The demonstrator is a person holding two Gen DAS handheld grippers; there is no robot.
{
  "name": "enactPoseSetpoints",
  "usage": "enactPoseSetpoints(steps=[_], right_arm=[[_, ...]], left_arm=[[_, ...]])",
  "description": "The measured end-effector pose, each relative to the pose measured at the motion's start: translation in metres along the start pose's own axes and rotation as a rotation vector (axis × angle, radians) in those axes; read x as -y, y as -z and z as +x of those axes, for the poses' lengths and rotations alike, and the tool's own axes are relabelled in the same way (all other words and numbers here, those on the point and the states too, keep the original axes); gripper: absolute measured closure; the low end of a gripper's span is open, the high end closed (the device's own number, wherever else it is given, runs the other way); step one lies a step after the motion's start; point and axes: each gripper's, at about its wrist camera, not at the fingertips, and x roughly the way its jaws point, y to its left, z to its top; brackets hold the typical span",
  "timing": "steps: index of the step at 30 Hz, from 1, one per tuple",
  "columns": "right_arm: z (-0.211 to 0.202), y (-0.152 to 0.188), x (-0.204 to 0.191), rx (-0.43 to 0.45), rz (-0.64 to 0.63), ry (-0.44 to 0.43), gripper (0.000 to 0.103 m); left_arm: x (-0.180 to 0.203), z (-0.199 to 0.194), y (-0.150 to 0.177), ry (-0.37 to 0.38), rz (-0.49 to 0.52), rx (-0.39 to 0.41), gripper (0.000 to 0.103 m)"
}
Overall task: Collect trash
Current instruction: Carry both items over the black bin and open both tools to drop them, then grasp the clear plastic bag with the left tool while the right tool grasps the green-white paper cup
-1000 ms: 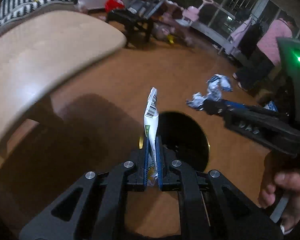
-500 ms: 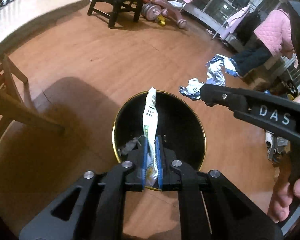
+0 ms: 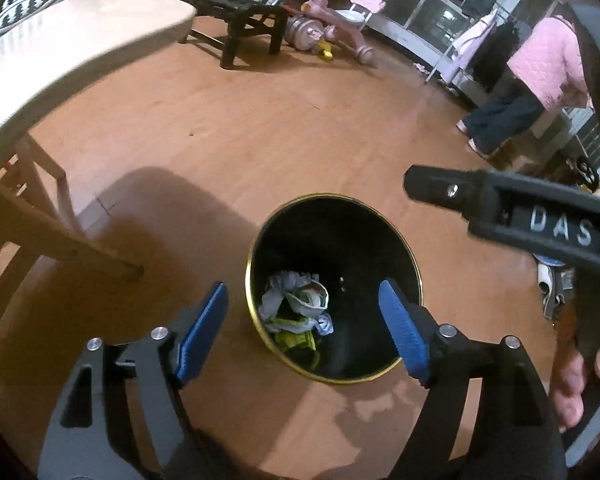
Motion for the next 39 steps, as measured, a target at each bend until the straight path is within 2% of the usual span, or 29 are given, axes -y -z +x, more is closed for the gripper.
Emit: enactPoseSetpoints(steps=[2, 4, 7, 8, 10, 16, 20, 22, 26, 28, 33, 35, 39], right_arm=[[-0.008, -0.004, -0.009, 0.023, -0.005, -0.016, 0.031], [-0.019, -0.009, -0.032, 0.060, -0.039, -0.046, 0.031], [-0.032, -0.016, -0.076, 0.093, -0.102, -0.103, 0.031], [-0.039, -0.019, -0.100, 0.109, -0.131, -0.140, 0.031], [-0.051, -0.022, -0.139, 0.136, -0.182, -0.206, 0.031], [-0.090, -0.023, -0.298, 0.158, -0.366, -0.449, 0.029], [-0.105, -0.014, -0.404, 0.138, -0.480, -0.593, 0.024], [-0.107, -0.009, -0.458, 0.117, -0.539, -0.667, 0.024], [-0.104, -0.003, -0.543, 0.084, -0.622, -0.726, 0.023], [-0.097, -0.006, -0.580, 0.084, -0.668, -0.741, 0.023], [-0.075, -0.013, -0.643, 0.036, -0.741, -0.764, 0.022], [-0.066, -0.013, -0.656, 0.013, -0.753, -0.780, 0.022], [-0.053, -0.012, -0.675, 0.033, -0.807, -0.743, 0.022]], left_arm=[[-0.011, -0.022, -0.001, -0.012, -0.002, 0.017, 0.025], [-0.026, -0.050, -0.004, -0.026, -0.003, 0.061, 0.016], [-0.064, -0.102, -0.003, -0.134, 0.006, 0.163, 0.012], [-0.082, -0.124, 0.000, -0.191, 0.000, 0.195, 0.012], [-0.116, -0.157, 0.006, -0.276, -0.032, 0.229, 0.012], [-0.240, -0.267, 0.047, -0.465, -0.265, 0.323, 0.012], [-0.320, -0.333, 0.092, -0.587, -0.432, 0.402, 0.011], [-0.353, -0.354, 0.111, -0.596, -0.520, 0.428, 0.011], [-0.406, -0.372, 0.131, -0.583, -0.648, 0.434, 0.011], [-0.421, -0.373, 0.132, -0.581, -0.673, 0.433, 0.011], [-0.449, -0.361, 0.114, -0.554, -0.684, 0.405, 0.011], [-0.456, -0.356, 0.113, -0.537, -0.692, 0.396, 0.011], [-0.467, -0.345, 0.108, -0.486, -0.734, 0.384, 0.011]])
